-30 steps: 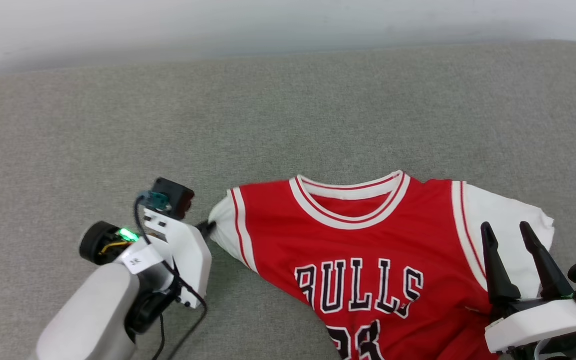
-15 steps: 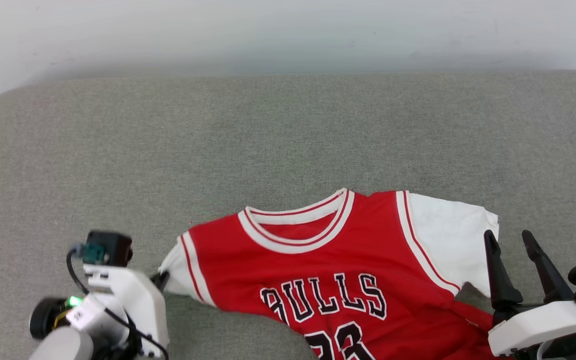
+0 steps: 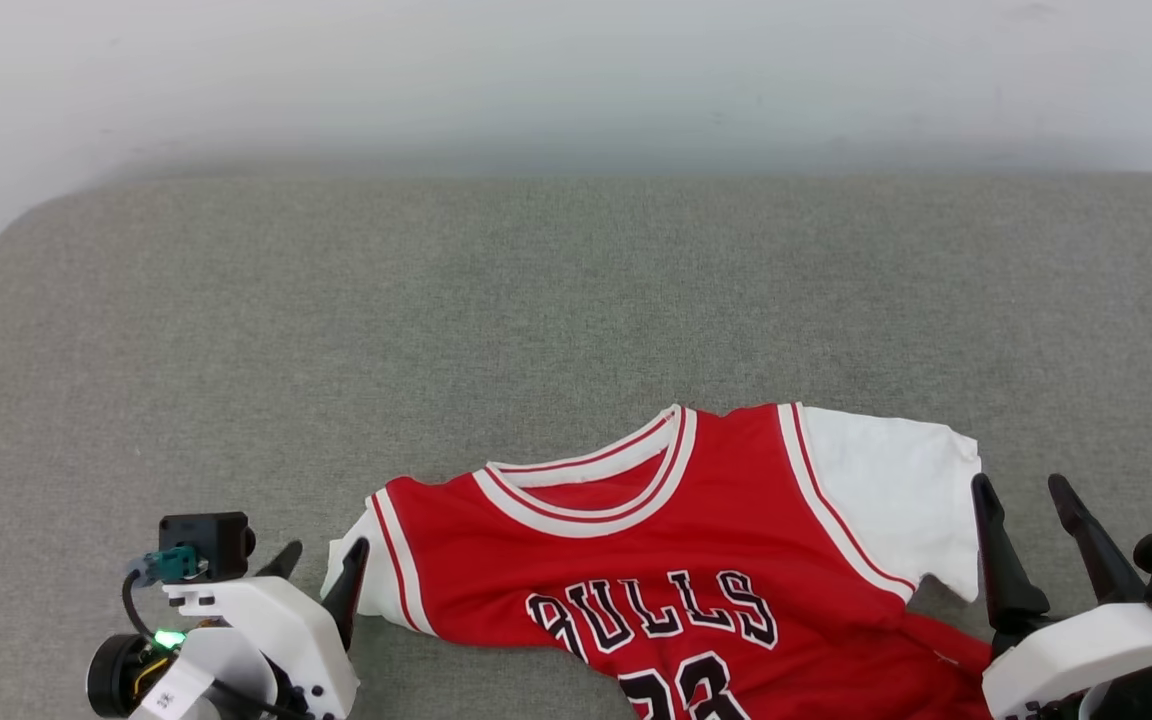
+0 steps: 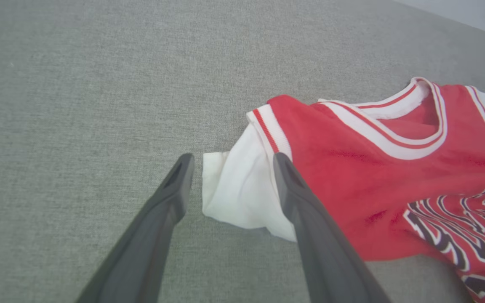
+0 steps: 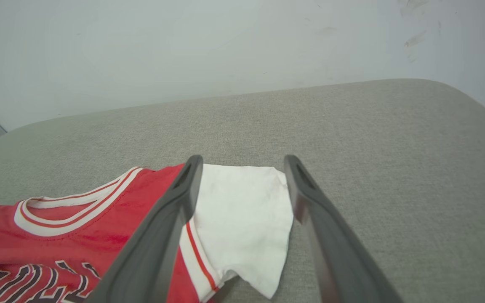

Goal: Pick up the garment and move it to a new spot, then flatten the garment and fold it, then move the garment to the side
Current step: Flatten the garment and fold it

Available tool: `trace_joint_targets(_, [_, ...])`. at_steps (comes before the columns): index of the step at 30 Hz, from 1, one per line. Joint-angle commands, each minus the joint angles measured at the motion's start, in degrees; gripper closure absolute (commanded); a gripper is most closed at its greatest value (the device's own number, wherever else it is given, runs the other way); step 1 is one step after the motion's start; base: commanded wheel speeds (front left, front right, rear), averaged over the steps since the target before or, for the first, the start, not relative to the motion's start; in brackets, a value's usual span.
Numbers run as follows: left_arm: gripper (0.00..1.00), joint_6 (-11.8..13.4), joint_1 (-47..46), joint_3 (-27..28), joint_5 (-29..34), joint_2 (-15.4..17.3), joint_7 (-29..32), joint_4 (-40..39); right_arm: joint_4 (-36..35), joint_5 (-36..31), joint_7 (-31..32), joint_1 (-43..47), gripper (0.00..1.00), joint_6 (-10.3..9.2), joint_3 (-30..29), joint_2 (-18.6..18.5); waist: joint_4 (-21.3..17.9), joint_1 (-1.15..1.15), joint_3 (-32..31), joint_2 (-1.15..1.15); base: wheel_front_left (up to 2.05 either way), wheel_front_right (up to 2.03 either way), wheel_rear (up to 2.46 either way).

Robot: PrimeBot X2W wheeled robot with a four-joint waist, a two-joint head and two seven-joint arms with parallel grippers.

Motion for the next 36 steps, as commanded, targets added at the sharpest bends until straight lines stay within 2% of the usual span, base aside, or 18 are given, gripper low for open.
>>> trace_joint_targets(1, [0.00,0.0,-0.3,0.4,1.0,-0.5,-2.7,-0.1,-0.1,0.0,0.5,0.7,0.00,-0.04,-0.2,0.1,0.1,0.00,-1.0,0.00,0.00,0.00,0.00])
trace_joint_targets(8, [0.00,-1.1,-0.2,1.0,4.4,-2.3,-15.2,-2.7,1.6,0.1,5.0,1.4,0.00,-0.04,-1.9,0.1,0.6,0.00,-2.5,0.00,0.00,0.00,0.00])
trace_joint_targets(14, [0.00,-0.9,-0.9,0.8,8.0,-3.3,-23.4,-6.0,6.9,1.1,13.0,-0.6,0.00,-0.04,-5.4,-0.9,1.4,0.00,-2.1,0.00,0.00,0.00,0.00])
trace_joint_targets(21, [0.00,-0.3,-2.2,0.3,10.0,-4.0,-25.9,-9.6,14.3,3.7,23.9,-8.8,0.00,-0.04,-6.8,-5.6,2.8,0.00,0.5,0.00,0.00,0.00,0.00])
trace_joint_targets(22, [0.00,-0.3,-2.5,0.3,10.1,-4.1,-26.1,-9.9,15.2,3.6,25.4,-10.4,0.00,-0.03,-6.4,-6.4,3.1,0.00,1.0,0.00,0.00,0.00,0.00])
trace_joint_targets(23, [0.00,-0.3,-3.2,0.2,10.3,-4.3,-26.3,-10.5,17.9,4.0,30.0,-15.1,0.00,-0.03,-4.9,-8.8,3.8,0.00,2.4,0.00,0.00,0.00,0.00])
trace_joint_targets(27, [0.00,-0.6,-4.0,0.2,10.0,-4.6,-26.6,-10.3,21.5,4.5,34.5,-20.5,0.00,-0.03,-1.8,-11.6,5.0,0.00,4.3,0.00,0.00,0.00,0.00])
trace_joint_targets(32, [0.00,-1.2,-5.0,0.4,9.4,-5.0,-27.1,-9.4,25.7,5.5,37.7,-24.7,0.00,-0.03,1.6,-13.5,6.3,0.00,6.7,0.00,0.00,0.00,0.00])
trace_joint_targets(36, [0.00,-2.0,-5.4,0.3,8.8,-5.2,-27.3,-8.0,30.2,7.6,44.9,-23.9,0.00,-0.03,3.8,-12.7,6.9,0.00,7.4,0.00,0.00,0.00,0.00])
